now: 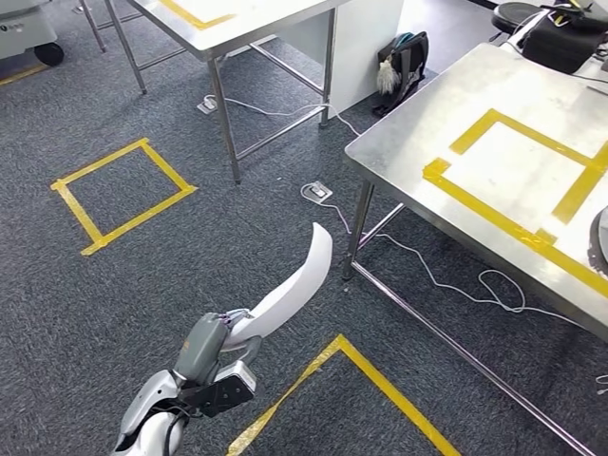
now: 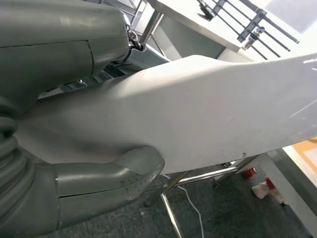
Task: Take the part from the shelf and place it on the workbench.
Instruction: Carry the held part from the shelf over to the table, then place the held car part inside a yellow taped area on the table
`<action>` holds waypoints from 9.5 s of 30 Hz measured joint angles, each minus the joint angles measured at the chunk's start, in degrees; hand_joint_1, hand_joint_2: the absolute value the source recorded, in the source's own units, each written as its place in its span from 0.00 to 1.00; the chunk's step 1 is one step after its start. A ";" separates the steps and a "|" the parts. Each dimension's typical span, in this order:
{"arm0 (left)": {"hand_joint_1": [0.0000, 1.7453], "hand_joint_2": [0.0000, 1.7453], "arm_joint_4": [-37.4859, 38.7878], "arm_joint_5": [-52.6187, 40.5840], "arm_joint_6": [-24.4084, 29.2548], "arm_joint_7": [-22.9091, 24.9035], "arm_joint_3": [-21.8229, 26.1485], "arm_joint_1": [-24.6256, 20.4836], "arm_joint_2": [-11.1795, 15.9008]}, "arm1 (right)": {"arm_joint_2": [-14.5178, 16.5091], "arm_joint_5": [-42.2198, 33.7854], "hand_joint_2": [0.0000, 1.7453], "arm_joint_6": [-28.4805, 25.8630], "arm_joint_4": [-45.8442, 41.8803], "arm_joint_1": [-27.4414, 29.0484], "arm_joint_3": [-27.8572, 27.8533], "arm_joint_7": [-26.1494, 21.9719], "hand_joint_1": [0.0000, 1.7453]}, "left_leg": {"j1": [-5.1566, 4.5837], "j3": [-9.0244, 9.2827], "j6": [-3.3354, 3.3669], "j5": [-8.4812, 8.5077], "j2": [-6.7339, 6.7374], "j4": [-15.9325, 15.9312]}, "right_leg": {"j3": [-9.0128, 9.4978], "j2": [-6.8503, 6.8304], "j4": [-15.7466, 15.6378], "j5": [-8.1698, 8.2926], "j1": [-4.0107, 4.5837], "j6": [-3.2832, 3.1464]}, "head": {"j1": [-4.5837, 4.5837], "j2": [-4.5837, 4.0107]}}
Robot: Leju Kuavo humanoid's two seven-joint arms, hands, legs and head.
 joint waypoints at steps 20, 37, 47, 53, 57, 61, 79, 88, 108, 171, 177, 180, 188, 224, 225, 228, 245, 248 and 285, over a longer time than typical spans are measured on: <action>1.00 1.00 0.00 0.00 0.08 0.01 -0.11 0.04 0.41 | 0.00 -0.02 0.00 -0.56 -0.04 -0.31 0.40 0.00 0.00 | 1.48 2.29 -2.44 -2.54 -4.41 1.01 | 3.01 5.67 -10.35 7.60 -0.60 0.25 | -0.35 0.00; 1.00 1.00 -0.34 1.26 0.13 -0.01 0.21 -0.36 0.19 | -0.03 5.21 0.00 -1.06 2.44 -1.48 -1.87 0.08 0.00 | 0.78 3.33 -1.95 -3.06 3.00 0.34 | 0.20 -1.54 -9.51 9.34 -0.37 0.52 | 0.26 0.00; 1.00 1.00 -0.64 1.79 0.28 -0.15 0.28 -0.39 0.36 | -0.20 8.72 0.00 -1.27 4.44 -2.18 -4.04 0.05 0.00 | 1.02 -0.23 -2.49 -6.22 -1.82 9.51 | 0.16 3.99 -9.93 10.93 -0.52 -1.07 | 0.04 0.00; 1.00 1.00 -1.21 2.02 0.82 -0.47 0.25 -1.16 0.18 | -0.29 10.33 0.00 -0.93 5.04 -2.54 -4.91 0.04 0.00 | 1.15 4.37 -1.06 -3.47 -3.85 -0.51 | -1.36 6.19 -9.72 11.09 -0.75 0.69 | 0.08 0.00; 1.00 1.00 -1.47 2.06 0.93 -0.63 0.24 -1.34 -0.09 | -0.43 10.43 0.00 -0.95 5.30 -2.83 -5.44 0.03 0.00 | 1.41 4.51 -0.24 -3.25 -1.47 -0.95 | -6.23 1.09 0.25 5.32 -0.80 1.69 | 1.01 0.00; 1.00 1.00 -1.49 2.06 0.94 -0.68 0.26 -1.31 -0.05 | -0.55 10.45 0.00 -0.94 5.52 -2.87 -5.53 0.03 0.00 | 1.45 4.54 -0.39 -3.38 1.11 -0.91 | -7.75 -0.05 4.11 5.09 -1.22 2.49 | 1.05 0.00; 1.00 1.00 -1.88 2.86 2.73 -0.69 0.22 -4.68 -0.02 | -0.69 12.87 0.00 -3.76 6.10 -3.10 -5.83 0.03 0.00 | 0.80 2.58 -1.53 -4.71 -1.26 4.15 | -0.86 2.84 -9.42 11.26 -0.43 -0.62 | 0.25 0.00; 1.00 1.00 -1.81 2.82 2.64 2.13 0.27 -6.78 -0.38 | -1.89 13.90 0.00 -6.62 8.26 -3.30 -5.28 0.01 0.00 | 0.86 4.89 0.14 -4.41 -1.18 -0.54 | -7.26 0.56 2.41 4.89 -0.64 1.89 | 0.75 0.00; 1.00 1.00 2.58 -2.05 6.64 7.34 2.16 -11.38 -0.50 | -5.33 17.71 0.00 -11.68 16.45 -4.33 -5.32 0.01 0.00 | 0.61 -3.10 -1.95 -4.68 -0.92 11.32 | 2.01 1.33 -9.01 8.15 -0.69 -1.09 | -0.17 0.01; 1.00 1.00 23.99 -29.71 18.80 25.25 11.88 -24.28 -1.56 | -7.77 20.51 0.00 -13.23 20.12 -4.77 -1.13 0.01 0.00 | 0.66 -1.11 -2.34 -1.90 -1.72 4.57 | 0.42 0.59 -8.53 8.97 -0.93 -0.56 | 0.06 0.02; 1.00 1.00 28.53 -37.46 19.33 29.79 12.83 -27.01 0.23 | -8.44 20.46 0.00 -13.22 20.72 -4.90 -0.05 0.02 0.00 | 0.68 -0.18 -1.80 -0.65 -1.76 0.97 | 0.75 0.45 -8.96 8.26 -0.47 -0.51 | 0.04 0.02; 1.00 1.00 31.62 -41.76 18.43 32.12 13.22 -28.53 1.31 | -8.86 20.18 0.00 -13.18 21.16 -5.01 0.89 0.01 0.00 | 0.64 -0.19 -1.53 -0.85 -1.90 0.95 | 1.29 0.31 -9.70 8.30 -0.45 -0.84 | 0.08 0.02; 1.00 1.00 36.29 -40.07 18.07 31.46 14.92 -30.36 3.19 | -9.57 18.09 0.00 -14.09 22.29 -4.97 3.44 0.01 0.00 | 0.44 -0.02 -0.93 -1.15 -1.90 1.03 | 1.14 0.24 -10.53 8.36 -0.62 0.84 | 0.05 0.02; 0.00 1.00 18.80 -42.28 12.25 30.24 10.59 -22.26 0.09 | -8.72 20.56 0.00 -13.82 22.93 -4.97 1.39 0.01 0.00 | 0.23 6.04 -1.34 -5.86 -1.35 -0.01 | -4.65 0.33 -8.82 13.61 -0.95 0.01 | -0.69 0.02; 0.00 1.00 19.48 -42.42 12.10 30.38 10.58 -22.50 0.20 | -8.74 20.59 0.00 -13.80 22.94 -4.97 1.39 0.01 0.00 | 0.21 5.97 -1.17 -5.74 -1.35 0.00 | -4.60 0.33 -9.06 14.01 -0.98 0.35 | -0.70 0.02; 0.00 0.25 21.14 -42.54 11.82 30.87 10.56 -23.31 0.42 | -8.81 20.56 0.00 -13.76 22.93 -4.96 1.39 0.01 0.00 | 0.17 5.77 -0.86 -5.53 -1.33 0.03 | -4.58 0.35 -9.49 14.64 -1.01 0.80 | -0.69 0.02; 0.00 0.00 24.25 -36.52 14.56 26.26 10.94 -23.18 0.33 | -8.85 19.06 0.00 -14.06 22.95 -4.92 1.67 0.01 0.00 | -0.05 5.43 -0.53 -5.43 -1.33 0.21 | -4.74 0.35 -9.75 15.04 -1.29 1.46 | -0.74 0.02; 0.00 0.00 23.55 -35.35 14.78 25.29 11.07 -22.57 0.31 | -8.83 18.97 0.00 -14.15 22.95 -4.90 1.68 0.01 0.00 | -0.32 5.29 -0.18 -5.41 -1.34 0.27 | -4.73 0.34 -9.82 15.15 -1.57 1.84 | -0.75 0.02; 0.00 0.00 3.46 11.98 27.40 0.25 20.29 -3.67 -1.66 | -6.07 21.97 0.00 0.08 20.06 -3.23 -6.08 1.40 0.00 | 0.54 7.73 0.02 -5.23 -0.13 -1.64 | -7.14 -1.31 -1.85 7.44 -1.66 2.49 | -1.06 0.02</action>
